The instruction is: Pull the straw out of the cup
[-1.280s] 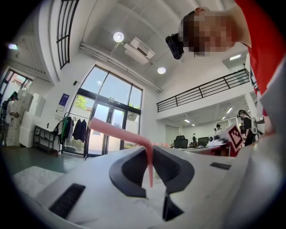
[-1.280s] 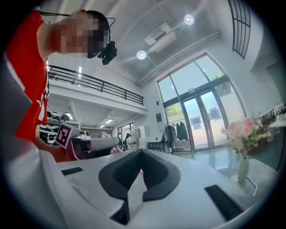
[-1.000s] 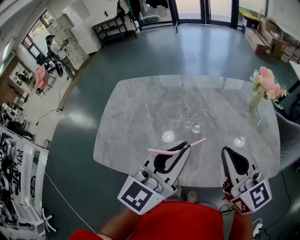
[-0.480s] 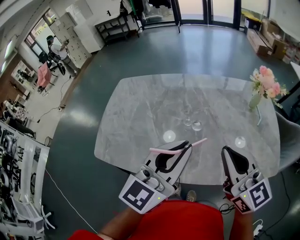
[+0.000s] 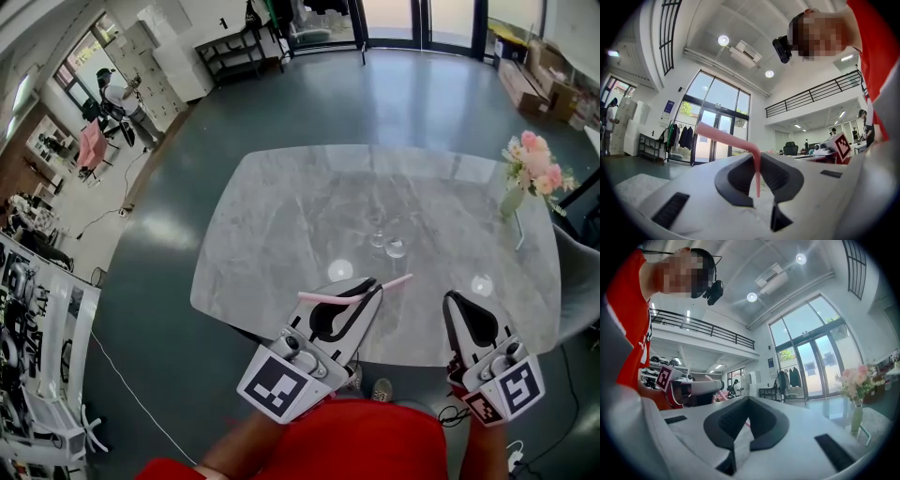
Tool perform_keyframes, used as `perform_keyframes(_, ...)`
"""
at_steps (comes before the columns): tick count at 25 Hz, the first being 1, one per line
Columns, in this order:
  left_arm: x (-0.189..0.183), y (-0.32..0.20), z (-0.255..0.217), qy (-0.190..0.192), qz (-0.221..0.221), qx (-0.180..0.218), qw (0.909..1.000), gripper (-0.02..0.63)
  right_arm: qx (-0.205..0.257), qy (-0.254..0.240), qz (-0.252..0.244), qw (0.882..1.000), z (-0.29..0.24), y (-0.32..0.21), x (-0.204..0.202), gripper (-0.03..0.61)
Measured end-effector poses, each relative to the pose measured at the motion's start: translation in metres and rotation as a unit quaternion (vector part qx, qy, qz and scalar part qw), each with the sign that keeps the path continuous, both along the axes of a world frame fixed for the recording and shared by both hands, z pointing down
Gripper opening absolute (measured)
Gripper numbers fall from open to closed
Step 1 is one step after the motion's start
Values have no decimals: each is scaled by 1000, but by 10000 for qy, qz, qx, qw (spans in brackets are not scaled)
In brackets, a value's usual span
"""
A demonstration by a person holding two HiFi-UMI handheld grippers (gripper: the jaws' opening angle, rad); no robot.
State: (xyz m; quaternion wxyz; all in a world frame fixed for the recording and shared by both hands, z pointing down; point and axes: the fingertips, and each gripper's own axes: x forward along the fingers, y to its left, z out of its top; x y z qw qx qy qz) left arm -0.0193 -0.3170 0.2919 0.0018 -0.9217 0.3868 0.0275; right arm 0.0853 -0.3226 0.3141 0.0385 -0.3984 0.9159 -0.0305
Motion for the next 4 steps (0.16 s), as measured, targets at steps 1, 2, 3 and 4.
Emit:
perform_keyframes(1, 0, 0, 0, -6, -8, -8, 10000, 40, 2, -2, -6, 10000, 0, 0, 0, 8)
perform_keyframes(2, 0, 0, 0, -8, -22, 1, 10000, 40, 6, -5, -13, 10000, 0, 0, 0, 8)
perform_keyframes(3, 1, -1, 0, -10, -33, 9, 10000, 40, 11, -8, -21, 10000, 0, 0, 0, 8)
perform_keyframes(4, 1, -1, 0, -13, -39, 12, 10000, 40, 16, -11, -30, 10000, -1, 0, 0, 8)
